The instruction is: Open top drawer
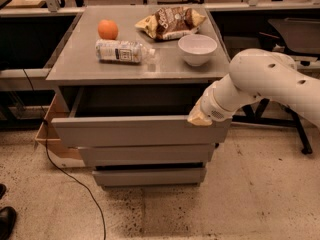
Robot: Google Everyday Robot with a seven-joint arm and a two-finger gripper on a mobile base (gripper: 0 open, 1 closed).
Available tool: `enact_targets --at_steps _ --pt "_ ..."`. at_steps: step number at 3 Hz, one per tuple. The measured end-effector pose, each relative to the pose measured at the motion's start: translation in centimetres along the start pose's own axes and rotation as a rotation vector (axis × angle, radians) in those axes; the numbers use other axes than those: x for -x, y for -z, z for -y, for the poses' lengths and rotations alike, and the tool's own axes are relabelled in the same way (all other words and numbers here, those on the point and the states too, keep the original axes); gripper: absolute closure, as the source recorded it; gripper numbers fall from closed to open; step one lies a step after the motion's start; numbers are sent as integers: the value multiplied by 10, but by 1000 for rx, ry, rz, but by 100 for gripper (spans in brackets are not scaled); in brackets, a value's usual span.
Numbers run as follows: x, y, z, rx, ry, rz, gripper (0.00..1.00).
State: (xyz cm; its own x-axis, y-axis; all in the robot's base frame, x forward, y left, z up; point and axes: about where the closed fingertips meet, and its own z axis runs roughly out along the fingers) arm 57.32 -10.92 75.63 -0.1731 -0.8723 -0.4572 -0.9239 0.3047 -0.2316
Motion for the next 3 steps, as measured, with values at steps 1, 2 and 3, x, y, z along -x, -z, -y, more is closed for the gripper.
enact_targets --at_steps 1,2,3 --pt "11 -2 18 -21 0 36 100" --pt "26 -25 31 -21 -15 72 100" --pt "45 -53 41 -20 -31 113 100"
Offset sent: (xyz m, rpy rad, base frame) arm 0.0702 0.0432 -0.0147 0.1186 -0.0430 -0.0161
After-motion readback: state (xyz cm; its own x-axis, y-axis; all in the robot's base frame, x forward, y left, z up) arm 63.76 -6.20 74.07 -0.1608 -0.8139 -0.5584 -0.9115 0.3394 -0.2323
